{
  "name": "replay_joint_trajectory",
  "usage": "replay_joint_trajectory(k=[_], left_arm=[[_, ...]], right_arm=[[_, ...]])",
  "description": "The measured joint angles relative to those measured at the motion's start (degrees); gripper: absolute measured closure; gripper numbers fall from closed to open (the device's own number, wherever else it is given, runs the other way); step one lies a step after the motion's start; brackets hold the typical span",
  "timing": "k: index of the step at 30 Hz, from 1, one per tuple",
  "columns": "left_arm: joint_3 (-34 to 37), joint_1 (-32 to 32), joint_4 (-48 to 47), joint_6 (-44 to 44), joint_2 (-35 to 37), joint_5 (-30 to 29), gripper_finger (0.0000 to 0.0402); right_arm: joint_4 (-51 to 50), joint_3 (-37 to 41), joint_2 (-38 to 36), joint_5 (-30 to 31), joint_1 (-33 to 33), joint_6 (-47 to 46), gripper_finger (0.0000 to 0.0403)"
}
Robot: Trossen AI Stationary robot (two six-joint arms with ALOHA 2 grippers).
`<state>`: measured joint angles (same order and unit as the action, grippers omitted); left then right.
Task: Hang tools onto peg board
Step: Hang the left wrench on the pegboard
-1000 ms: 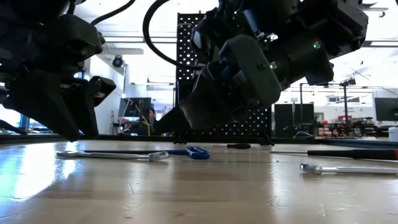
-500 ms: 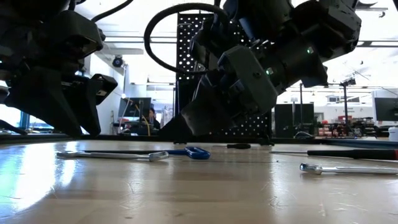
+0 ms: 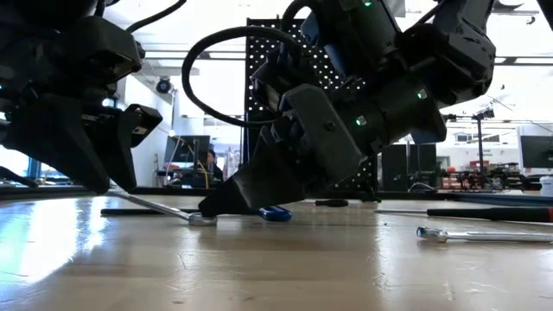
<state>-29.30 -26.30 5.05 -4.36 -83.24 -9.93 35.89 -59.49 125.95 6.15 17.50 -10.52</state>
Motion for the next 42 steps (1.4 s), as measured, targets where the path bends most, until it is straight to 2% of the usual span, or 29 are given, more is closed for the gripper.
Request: replay_joint_trajectory(k=[5,8,18,24,27,30,33,39,42], left_arm=[[-0.04,0.0,-4.11,-0.1,0.02,-1.46,0.028],[-0.12,-0.02,-5.59,-1.16,0.07,-4.66,0.028],[-0.07,-0.92,0.49,4.51,0.04,-4.4,0.028],[-0.07,-0.89,-1.26,8.19,0.04,-9.74,0.028],[-0.07,-0.49,-1.39,10.84,0.04,-10.57,0.028],[-0.07,1.0,-2.29,11.58,0.04,-9.27,0.0278],[-0.07,3.4,-3.12,11.25,0.04,-3.98,0.027],[-0.04,6.9,-4.43,11.31,0.04,-1.87,0.0254],[-0.04,8.54,-4.69,11.56,0.03,1.48,0.0253]], right_arm=[[-0.4,-0.34,0.1,-0.02,0.0,0.32,0.0369],[-0.32,-0.34,0.15,-0.35,0.0,0.37,0.0369],[-0.27,-0.26,0.22,-0.46,0.0,0.12,0.0369],[-0.25,-0.21,0.22,-0.63,0.0,0.06,0.0369],[-0.25,-0.21,0.22,-0.63,0.0,0.05,0.0369],[-0.23,-0.19,0.22,-0.63,0.0,0.04,0.0369],[-0.23,-0.19,0.22,-0.63,0.0,0.04,0.0369],[-0.18,-0.17,0.22,-0.63,0.0,0.04,0.0369],[-0.18,-0.17,0.22,-0.63,0.0,0.04,0.0369]])
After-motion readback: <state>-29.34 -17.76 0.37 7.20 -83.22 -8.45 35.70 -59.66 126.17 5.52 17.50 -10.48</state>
